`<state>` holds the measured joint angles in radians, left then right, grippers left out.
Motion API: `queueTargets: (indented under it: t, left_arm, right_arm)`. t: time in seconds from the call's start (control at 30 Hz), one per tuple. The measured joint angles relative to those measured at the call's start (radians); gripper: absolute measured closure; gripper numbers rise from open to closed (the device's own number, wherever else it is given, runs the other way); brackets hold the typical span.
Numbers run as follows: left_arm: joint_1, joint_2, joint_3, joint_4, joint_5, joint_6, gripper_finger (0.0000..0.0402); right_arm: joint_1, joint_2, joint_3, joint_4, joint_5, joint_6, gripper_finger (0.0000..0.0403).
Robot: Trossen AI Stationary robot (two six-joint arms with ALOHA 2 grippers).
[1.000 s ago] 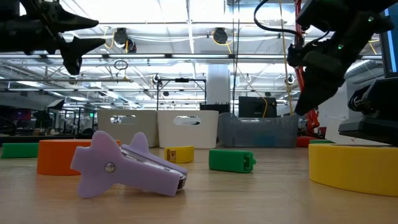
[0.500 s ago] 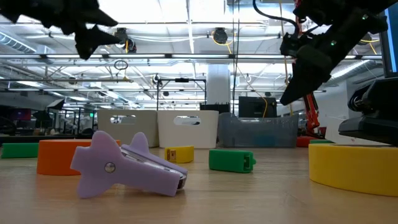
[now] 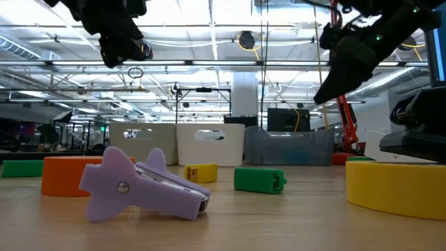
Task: Pick and place Stapler, Stapler remover, tape
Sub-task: Put the orange tape into the black bin
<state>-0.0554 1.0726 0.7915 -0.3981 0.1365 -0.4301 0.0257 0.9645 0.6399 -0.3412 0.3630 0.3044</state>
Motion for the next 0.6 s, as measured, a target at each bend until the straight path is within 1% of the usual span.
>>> queueTargets:
  t: [0.13, 0.27, 0.4, 0.6]
  left_arm:
    - [-0.024, 0.095, 0.024, -0.011, 0.025, -0.042, 0.0210]
    - [-0.039, 0.161, 0.032, -0.008, 0.025, -0.131, 0.0210]
    - [-0.050, 0.204, 0.031, 0.003, 0.022, -0.171, 0.0210]
    - [-0.063, 0.231, 0.032, 0.013, 0.035, -0.262, 0.0210]
  right_arm:
    - [0.000, -0.068, 0.000, -0.008, 0.000, -0.031, 0.0227]
    - [0.000, -0.137, -0.017, -0.007, 0.000, -0.048, 0.0227]
    - [0.000, -0.224, -0.091, 0.025, -0.001, -0.046, 0.0227]
    - [0.001, -0.369, -0.208, 0.160, -0.001, -0.047, 0.0227]
